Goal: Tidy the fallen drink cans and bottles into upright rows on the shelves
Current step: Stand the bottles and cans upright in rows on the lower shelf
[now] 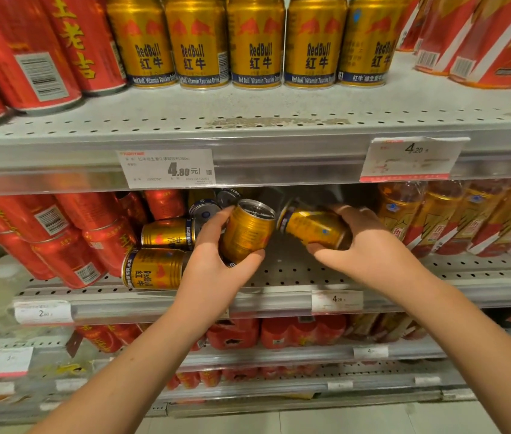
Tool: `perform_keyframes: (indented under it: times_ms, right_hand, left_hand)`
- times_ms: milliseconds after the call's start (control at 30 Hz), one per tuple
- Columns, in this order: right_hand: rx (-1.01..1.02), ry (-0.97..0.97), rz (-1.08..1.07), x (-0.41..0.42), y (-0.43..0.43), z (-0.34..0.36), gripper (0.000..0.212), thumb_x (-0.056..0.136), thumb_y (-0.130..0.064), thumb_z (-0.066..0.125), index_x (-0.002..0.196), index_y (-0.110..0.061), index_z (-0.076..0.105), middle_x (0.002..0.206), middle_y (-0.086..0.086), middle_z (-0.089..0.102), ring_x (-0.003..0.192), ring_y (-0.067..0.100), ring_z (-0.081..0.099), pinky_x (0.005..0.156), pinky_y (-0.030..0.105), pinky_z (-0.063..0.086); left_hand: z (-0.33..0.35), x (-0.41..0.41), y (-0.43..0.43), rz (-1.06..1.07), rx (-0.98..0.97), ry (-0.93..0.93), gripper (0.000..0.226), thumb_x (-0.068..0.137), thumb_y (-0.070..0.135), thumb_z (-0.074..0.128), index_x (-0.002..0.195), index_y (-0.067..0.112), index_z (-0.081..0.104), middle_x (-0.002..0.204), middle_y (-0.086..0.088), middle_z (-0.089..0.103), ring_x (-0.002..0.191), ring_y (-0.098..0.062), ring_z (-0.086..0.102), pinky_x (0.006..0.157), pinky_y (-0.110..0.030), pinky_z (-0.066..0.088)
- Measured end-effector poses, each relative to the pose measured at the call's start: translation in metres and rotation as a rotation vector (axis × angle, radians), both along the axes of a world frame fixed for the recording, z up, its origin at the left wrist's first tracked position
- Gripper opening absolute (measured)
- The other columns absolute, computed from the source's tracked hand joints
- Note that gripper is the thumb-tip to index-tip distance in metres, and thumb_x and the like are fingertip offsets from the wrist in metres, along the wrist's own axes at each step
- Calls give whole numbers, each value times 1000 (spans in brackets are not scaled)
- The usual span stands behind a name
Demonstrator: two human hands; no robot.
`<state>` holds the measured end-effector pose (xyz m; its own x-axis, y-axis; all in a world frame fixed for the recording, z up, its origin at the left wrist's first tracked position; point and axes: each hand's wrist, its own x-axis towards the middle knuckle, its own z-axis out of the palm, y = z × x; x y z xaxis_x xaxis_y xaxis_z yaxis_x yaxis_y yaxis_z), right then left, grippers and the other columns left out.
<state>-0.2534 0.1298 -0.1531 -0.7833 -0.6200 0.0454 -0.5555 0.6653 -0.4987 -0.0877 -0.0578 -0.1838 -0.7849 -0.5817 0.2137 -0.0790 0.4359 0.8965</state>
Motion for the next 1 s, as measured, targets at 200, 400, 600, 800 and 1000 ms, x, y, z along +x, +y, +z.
perform_keyframes:
  times_ms: [200, 400, 600, 800, 1000]
  right_hand:
    - [96, 65, 74, 2, 7, 3, 79, 79, -63, 71, 146, -42, 36, 137, -3, 44, 118, 19, 54, 91, 32, 53]
    - [245, 34, 134, -7, -12, 14, 96, 79, -44, 79, 154, -43, 19, 152, 3, 39, 144, 26, 32, 109, 41, 39]
    - [248, -44, 143, -4, -31, 3, 94, 84, -32, 75, 158, -25, 17, 157, 3, 34, 142, 24, 37, 102, 34, 42]
    - [-66, -292, 24, 1, -20, -36, 94, 75, -50, 79, 151, -31, 27, 141, -1, 44, 117, 11, 46, 93, 28, 44]
    - [-311, -471, -42, 2, -23, -67, 53, 73, -54, 80, 112, -42, 45, 100, -25, 61, 94, -4, 61, 71, 14, 46]
  left_hand:
    - [1, -8, 3, 4, 81, 48, 72, 83, 33, 83, 140, 46, 42, 126, 16, 59, 113, -2, 61, 95, -22, 55]
    - [15, -29, 12, 7, 200, 149, 65, 83, 28, 84, 136, 39, 46, 115, 17, 67, 103, 5, 66, 81, -8, 51]
    - [24, -55, 27, -36, 211, 147, 57, 78, 34, 87, 124, 41, 54, 117, 20, 69, 112, 0, 63, 94, -23, 52]
    - [22, -70, 32, -69, 240, 107, 65, 80, 21, 86, 134, 27, 50, 128, 12, 65, 120, -3, 60, 107, -35, 49]
    - [18, -73, 30, -83, 282, 115, 66, 83, 11, 82, 138, 14, 47, 127, 2, 68, 119, -10, 64, 108, -41, 50]
